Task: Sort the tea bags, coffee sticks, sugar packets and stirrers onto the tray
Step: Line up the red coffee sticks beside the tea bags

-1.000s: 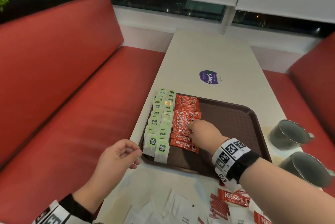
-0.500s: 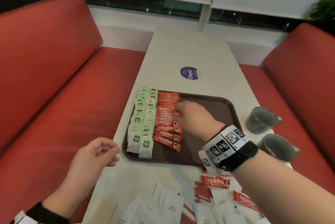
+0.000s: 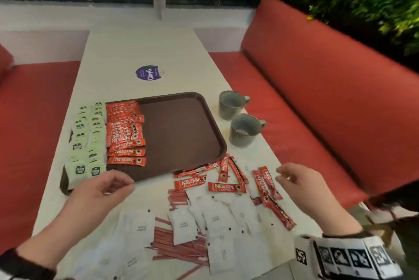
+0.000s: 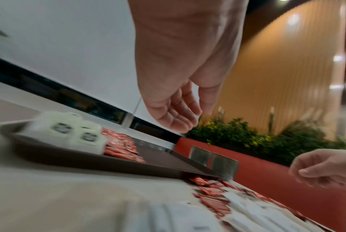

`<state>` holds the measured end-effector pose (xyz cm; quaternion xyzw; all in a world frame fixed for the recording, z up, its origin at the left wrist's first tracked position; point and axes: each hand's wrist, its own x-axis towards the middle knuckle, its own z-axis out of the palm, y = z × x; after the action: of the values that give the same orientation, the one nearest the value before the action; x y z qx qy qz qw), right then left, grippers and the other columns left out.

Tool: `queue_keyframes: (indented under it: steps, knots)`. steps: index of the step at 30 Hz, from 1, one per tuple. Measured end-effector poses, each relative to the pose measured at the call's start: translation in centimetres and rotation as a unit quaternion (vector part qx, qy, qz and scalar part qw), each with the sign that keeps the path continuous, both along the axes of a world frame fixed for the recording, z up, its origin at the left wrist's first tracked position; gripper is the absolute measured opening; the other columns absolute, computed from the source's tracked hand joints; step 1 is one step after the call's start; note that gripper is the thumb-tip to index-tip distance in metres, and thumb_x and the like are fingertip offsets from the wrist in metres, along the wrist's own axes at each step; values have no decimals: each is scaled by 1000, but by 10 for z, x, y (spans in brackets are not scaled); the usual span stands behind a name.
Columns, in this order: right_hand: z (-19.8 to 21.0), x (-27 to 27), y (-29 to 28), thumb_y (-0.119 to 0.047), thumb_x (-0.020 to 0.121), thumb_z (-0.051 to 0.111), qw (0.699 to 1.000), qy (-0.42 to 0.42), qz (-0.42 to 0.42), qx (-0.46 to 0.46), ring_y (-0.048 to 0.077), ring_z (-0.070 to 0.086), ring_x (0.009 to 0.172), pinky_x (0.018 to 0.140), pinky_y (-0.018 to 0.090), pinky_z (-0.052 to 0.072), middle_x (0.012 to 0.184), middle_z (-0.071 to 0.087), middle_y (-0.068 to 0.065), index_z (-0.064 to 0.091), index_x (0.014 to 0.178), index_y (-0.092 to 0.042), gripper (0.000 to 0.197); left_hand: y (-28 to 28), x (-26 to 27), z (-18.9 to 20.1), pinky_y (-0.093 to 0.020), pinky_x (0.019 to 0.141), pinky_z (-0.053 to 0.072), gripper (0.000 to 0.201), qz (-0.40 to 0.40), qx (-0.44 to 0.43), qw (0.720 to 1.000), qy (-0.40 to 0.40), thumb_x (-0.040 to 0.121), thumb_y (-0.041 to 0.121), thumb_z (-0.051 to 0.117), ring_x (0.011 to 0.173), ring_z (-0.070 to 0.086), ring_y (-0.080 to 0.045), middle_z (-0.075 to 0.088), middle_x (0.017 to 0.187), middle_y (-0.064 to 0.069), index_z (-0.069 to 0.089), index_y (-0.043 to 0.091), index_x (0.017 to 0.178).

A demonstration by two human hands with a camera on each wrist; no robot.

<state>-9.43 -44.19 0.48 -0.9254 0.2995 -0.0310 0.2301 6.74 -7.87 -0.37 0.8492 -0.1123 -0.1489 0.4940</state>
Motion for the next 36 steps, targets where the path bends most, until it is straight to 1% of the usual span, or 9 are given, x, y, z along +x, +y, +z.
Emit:
queue_keyframes:
  steps: [2,4,7,11,16,22,27,32,36]
  knots:
    - [-17,-14,-3,-26,86,64,999,47,-13,8,10,57,81,74,26,42,99,63,-7,66,111,-20,26,-31,-9,8,-15,62,43,13,-85,79,993,-27,82,18,71,76,60,7,67,77,23,69,30,76]
    - [-25,-21,-5,-33,87,63,996,85,-28,18,16,59,97,84,29,46,119,61,-1,60,121,-19,36,-65,-17,10,-9,59,41,11,-149,120,980,-48,83,23,70,75,58,12,68,79,20,68,33,80]
    - [-30,-17,-1,-42,86,63,992,121,-14,28,22,55,113,91,32,46,128,56,4,52,129,-14,52,-116,-26,3,-7,67,40,9,-241,168,952,-86,87,29,66,79,59,3,65,99,20,68,34,94]
    - [-34,5,3,-51,84,60,989,148,12,20,25,56,104,76,30,44,114,60,7,53,115,-10,52,-169,-31,-19,-25,98,39,33,-342,254,886,-183,91,34,58,117,48,-11,59,124,9,59,30,124]
    - [-47,31,0,-23,86,59,982,186,19,27,28,57,105,78,30,46,116,56,10,50,114,-7,34,-202,-35,-35,-33,94,43,31,-373,330,838,-222,90,28,56,113,50,-18,60,120,2,59,23,120]
    - [-44,34,-18,-7,95,37,978,162,1,131,29,56,98,68,26,39,117,57,16,46,117,-2,24,-211,-36,-38,-24,74,41,13,-364,324,846,-215,88,23,58,94,48,-14,58,99,5,62,20,99]
    - [-31,19,-41,-12,95,34,974,72,-53,210,21,52,65,57,29,47,83,57,9,52,95,-7,18,-203,-38,-28,-22,56,34,10,-311,240,908,-147,92,16,51,70,49,-15,52,74,8,48,20,83]
    - [-45,-20,-28,-29,85,54,975,210,55,43,16,51,67,49,26,33,73,49,-5,42,71,-22,19,-186,-37,-25,-35,61,44,24,-262,175,948,-45,94,14,47,67,55,-24,57,75,-3,34,29,79]
    - [-60,-25,-21,-30,82,54,972,227,59,-6,20,51,76,56,27,35,75,48,-6,42,72,-23,17,-181,-40,-22,-25,55,37,11,-182,132,974,31,95,20,45,64,46,-11,54,81,5,45,29,100]
